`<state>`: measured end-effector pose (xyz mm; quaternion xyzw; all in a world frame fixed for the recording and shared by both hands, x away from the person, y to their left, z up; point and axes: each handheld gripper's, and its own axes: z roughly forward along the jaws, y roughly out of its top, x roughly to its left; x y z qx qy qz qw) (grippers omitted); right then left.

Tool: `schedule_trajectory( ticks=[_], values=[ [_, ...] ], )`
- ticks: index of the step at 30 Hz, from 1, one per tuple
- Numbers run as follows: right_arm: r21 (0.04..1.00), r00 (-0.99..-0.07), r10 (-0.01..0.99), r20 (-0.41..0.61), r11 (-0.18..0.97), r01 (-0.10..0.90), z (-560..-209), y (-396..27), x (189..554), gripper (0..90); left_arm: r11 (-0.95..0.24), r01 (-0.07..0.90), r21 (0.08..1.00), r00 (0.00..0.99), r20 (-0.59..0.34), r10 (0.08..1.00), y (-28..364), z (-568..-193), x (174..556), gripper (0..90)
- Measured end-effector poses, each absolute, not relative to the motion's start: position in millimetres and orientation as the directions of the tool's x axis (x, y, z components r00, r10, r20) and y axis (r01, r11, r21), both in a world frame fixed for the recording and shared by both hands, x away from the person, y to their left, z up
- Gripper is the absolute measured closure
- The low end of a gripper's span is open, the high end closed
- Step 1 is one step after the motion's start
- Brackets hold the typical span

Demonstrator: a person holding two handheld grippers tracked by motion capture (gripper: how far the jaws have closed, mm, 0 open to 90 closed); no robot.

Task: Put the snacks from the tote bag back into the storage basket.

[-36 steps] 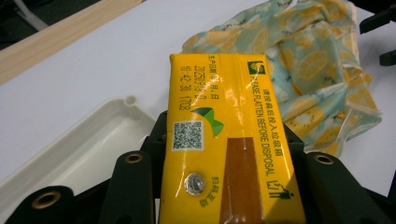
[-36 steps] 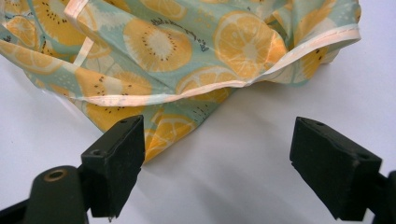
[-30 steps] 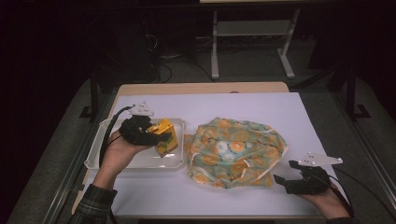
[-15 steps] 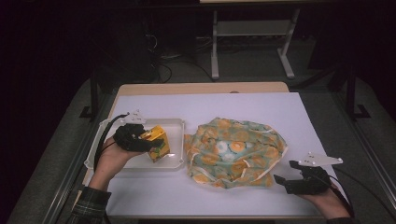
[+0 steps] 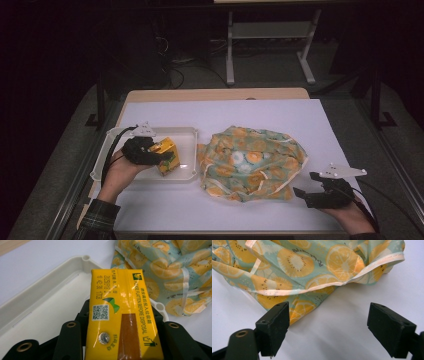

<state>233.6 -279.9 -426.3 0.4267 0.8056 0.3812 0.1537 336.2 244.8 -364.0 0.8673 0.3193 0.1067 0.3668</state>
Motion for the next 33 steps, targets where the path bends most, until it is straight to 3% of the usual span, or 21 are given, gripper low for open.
schedule_trajectory(
  ticks=[33],
  values=[
    [0.747,-0.591,0.803,0.075,0.348,0.567,-425,-279,233,17.4,-0.557,0.474,0.682,0.795,-0.060,0.603,250,-380,326,51.2]
  ],
)
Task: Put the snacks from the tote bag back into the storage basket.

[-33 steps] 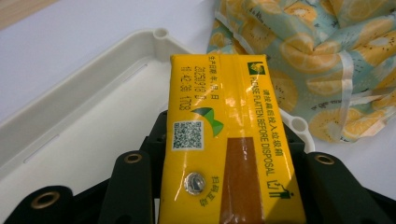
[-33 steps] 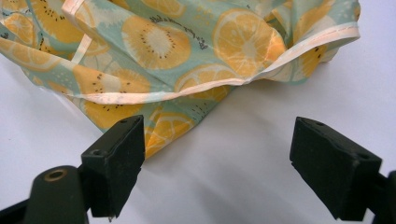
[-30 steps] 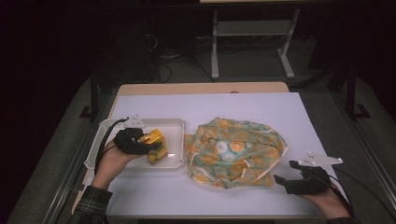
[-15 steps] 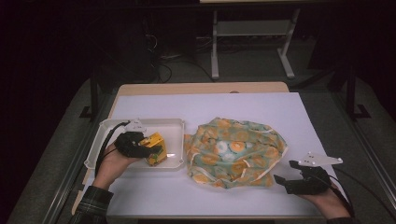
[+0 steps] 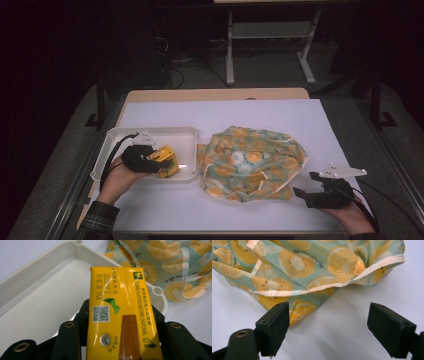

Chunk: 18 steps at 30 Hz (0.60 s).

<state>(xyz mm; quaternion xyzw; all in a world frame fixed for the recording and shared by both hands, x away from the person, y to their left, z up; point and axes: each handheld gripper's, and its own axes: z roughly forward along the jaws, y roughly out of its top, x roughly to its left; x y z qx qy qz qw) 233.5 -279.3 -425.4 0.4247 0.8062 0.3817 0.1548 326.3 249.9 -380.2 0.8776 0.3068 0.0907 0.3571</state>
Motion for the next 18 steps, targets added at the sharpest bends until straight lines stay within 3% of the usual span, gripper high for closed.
schedule_trajectory(
  ticks=[9,18],
  values=[
    [0.745,-0.592,0.802,0.077,0.348,0.569,-426,-279,234,17.4,-0.519,0.489,0.701,0.786,-0.096,0.611,254,-365,325,37.6],
    [0.742,-0.593,0.801,0.076,0.352,0.571,-427,-278,234,17.4,-0.484,0.471,0.738,0.788,-0.105,0.607,259,-340,327,42.3]
  ],
)
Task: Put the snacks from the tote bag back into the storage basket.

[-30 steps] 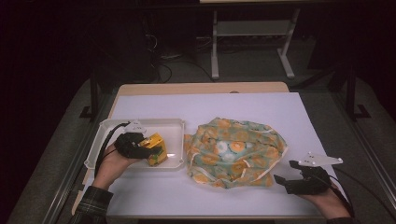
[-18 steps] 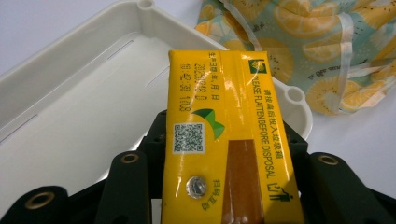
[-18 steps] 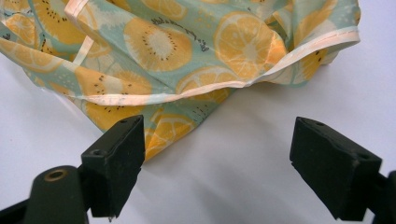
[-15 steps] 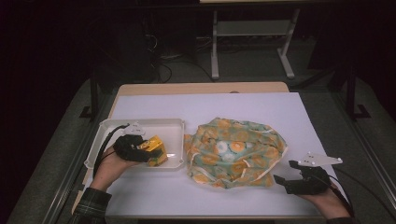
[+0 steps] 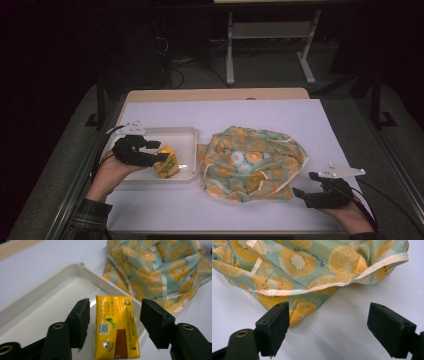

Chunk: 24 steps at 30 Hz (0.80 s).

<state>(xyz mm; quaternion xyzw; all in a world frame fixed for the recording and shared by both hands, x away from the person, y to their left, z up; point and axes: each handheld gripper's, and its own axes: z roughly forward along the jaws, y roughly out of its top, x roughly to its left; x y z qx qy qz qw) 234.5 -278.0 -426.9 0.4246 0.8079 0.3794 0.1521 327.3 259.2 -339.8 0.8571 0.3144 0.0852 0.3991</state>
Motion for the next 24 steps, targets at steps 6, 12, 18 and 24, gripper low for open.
schedule_trajectory(
  ticks=[6,12,18,24],
  values=[
    [0.738,-0.591,0.802,0.079,0.352,0.576,-427,-278,235,17.4,-0.461,0.484,0.744,0.780,-0.128,0.612,259,-334,338,62.4],
    [0.737,-0.591,0.803,0.078,0.352,0.576,-428,-278,235,17.4,-0.480,0.494,0.725,0.779,-0.125,0.614,257,-335,351,86.2],
    [0.736,-0.589,0.804,0.080,0.350,0.579,-429,-279,235,17.4,-0.504,0.505,0.701,0.774,-0.110,0.623,251,-334,363,89.8],
    [0.735,-0.588,0.805,0.081,0.350,0.581,-429,-279,235,17.4,-0.525,0.511,0.680,0.771,-0.092,0.631,245,-340,373,89.8]
  ],
)
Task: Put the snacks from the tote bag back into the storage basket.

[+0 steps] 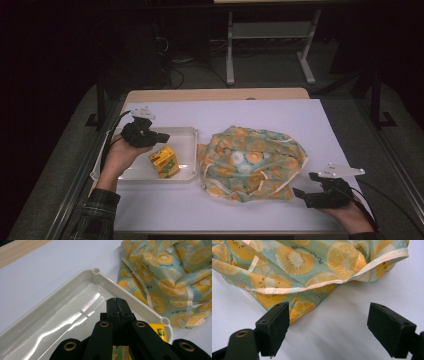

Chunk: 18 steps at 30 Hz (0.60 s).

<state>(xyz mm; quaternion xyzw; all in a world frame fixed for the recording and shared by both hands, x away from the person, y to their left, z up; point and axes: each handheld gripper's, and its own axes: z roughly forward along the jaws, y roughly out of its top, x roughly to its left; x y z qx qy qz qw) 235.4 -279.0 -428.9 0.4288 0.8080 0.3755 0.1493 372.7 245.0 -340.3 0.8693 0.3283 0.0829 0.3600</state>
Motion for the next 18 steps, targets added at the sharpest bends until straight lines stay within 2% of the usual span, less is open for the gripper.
schedule_trajectory(
  ticks=[18],
  values=[
    [0.735,-0.588,0.805,0.079,0.352,0.580,-428.9,-280.0,235.5,17.4,-0.537,0.527,0.659,0.780,-0.124,0.614,237.5,-350.8,372.3,89.9]
  ],
)
